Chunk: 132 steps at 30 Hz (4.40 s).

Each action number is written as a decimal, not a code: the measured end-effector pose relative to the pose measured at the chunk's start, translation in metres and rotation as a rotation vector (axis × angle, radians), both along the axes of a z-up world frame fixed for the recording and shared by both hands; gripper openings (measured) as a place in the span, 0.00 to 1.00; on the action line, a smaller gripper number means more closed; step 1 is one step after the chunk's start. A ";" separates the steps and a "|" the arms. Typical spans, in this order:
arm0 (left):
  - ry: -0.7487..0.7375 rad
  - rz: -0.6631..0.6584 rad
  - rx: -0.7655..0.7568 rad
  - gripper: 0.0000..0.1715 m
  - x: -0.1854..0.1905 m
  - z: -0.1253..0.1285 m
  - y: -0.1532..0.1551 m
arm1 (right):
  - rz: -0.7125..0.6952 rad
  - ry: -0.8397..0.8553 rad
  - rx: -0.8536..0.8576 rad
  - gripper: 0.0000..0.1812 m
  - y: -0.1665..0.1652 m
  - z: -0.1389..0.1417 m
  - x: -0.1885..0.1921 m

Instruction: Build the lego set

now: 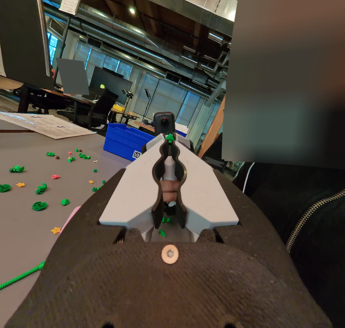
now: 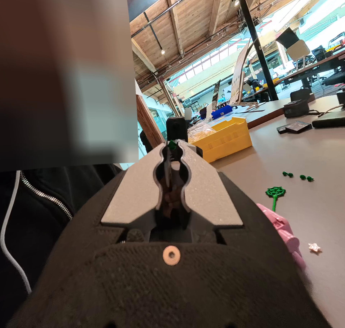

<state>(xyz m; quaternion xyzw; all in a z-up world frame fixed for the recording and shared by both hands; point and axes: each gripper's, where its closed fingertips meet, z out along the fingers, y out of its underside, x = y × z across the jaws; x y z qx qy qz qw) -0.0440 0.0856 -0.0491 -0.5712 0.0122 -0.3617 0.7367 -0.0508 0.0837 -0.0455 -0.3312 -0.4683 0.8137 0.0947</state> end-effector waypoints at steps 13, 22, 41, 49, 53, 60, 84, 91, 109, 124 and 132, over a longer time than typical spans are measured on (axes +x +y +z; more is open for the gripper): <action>0.020 -0.051 -0.046 0.00 0.005 -0.006 0.002 | 0.072 -0.018 0.023 0.03 0.002 -0.006 0.005; -0.003 -0.064 -0.096 0.00 0.004 -0.013 0.005 | 0.041 -0.032 0.101 0.04 0.004 -0.013 0.004; 0.010 -0.085 -0.089 0.00 0.012 -0.012 0.003 | 0.021 0.033 0.232 0.03 0.000 -0.013 0.011; 0.102 -0.016 -0.080 0.00 0.014 -0.012 0.003 | 0.031 0.027 0.261 0.03 -0.001 -0.015 0.013; 0.179 -0.002 -0.092 0.00 0.017 -0.015 0.003 | 0.070 0.002 0.286 0.02 -0.002 -0.019 0.017; 0.255 0.005 -0.100 0.00 0.017 -0.018 0.002 | 0.113 -0.046 0.215 0.03 -0.002 -0.020 0.015; 0.443 0.128 -0.132 0.00 0.016 -0.029 0.008 | 0.208 -0.197 0.075 0.02 0.006 -0.028 0.017; 0.449 0.127 -0.144 0.00 0.018 -0.030 0.008 | 0.252 -0.249 0.013 0.02 0.006 -0.030 0.017; 0.782 0.334 -0.231 0.00 0.011 -0.049 0.017 | 0.307 -0.497 -0.193 0.02 0.014 -0.049 0.008; 0.783 0.326 -0.212 0.07 0.011 -0.053 0.021 | 0.288 -0.500 -0.220 0.02 0.020 -0.050 0.006; 0.652 0.297 -0.235 0.19 0.000 -0.054 0.022 | -0.009 -0.529 0.064 0.02 0.059 -0.076 0.015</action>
